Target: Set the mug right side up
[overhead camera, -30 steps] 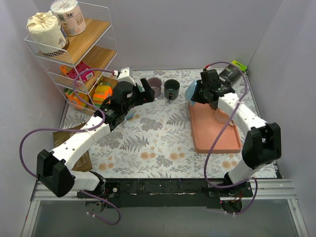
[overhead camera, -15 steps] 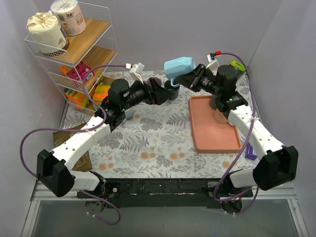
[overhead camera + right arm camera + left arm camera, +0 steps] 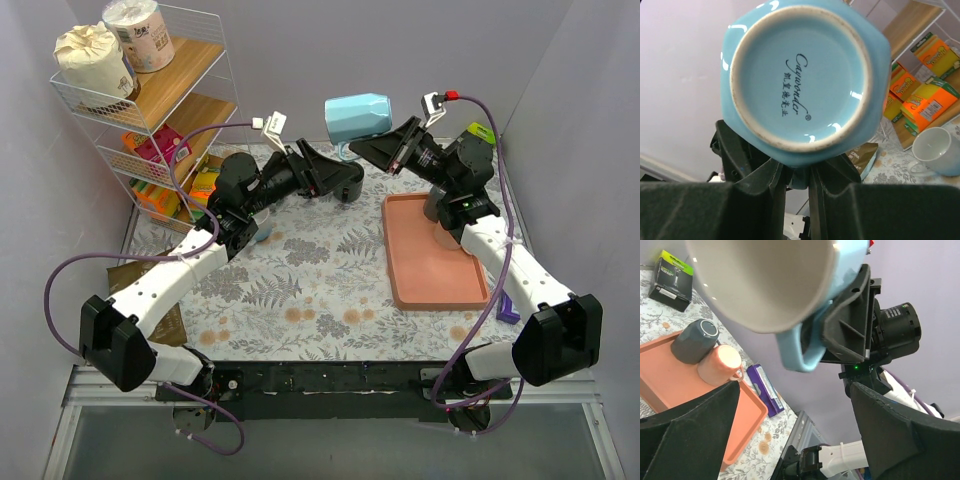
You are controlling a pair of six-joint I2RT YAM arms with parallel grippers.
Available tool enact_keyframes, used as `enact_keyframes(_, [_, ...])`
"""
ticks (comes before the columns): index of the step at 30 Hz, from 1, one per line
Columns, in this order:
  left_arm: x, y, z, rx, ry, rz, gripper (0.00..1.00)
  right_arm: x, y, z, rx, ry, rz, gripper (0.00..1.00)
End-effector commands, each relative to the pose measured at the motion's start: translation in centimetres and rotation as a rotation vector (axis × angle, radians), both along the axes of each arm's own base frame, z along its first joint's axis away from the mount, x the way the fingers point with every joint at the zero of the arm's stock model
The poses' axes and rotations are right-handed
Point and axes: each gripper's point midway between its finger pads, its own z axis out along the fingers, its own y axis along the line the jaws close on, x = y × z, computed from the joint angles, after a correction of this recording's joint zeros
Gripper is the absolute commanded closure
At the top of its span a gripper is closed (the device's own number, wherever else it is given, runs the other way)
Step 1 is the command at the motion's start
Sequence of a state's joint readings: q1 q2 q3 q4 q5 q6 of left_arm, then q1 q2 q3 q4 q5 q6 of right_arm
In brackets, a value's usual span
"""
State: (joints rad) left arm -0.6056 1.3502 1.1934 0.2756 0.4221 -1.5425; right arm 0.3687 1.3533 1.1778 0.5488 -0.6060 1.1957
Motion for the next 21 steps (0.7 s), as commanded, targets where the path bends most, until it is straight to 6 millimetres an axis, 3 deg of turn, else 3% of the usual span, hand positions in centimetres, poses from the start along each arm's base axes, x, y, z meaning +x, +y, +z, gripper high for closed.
enact_keyframes(1, [-1.1,0.5,4.2,-0.082,-0.061,-0.015,0.11,-5.1,-1.0,6.9,0.128,-0.281,0.085,0.99])
enact_keyframes(7, [-1.6,0.3,5.8,-0.111,-0.064,-0.056,0.20,-6.6,-0.9,7.2,0.125,-0.342,0.143,0.99])
enact_keyframes(15, [-1.9,-0.1,5.9,-0.128,-0.046,-0.106,0.52,-7.1,-0.7,6.0,0.124,-0.342,0.170,0.99])
enact_keyframes(21, [-2.5,-0.2,6.1,-0.131,-0.063,-0.133,0.67,-7.1,-0.8,5.6,0.140,-0.325,0.168,0.99])
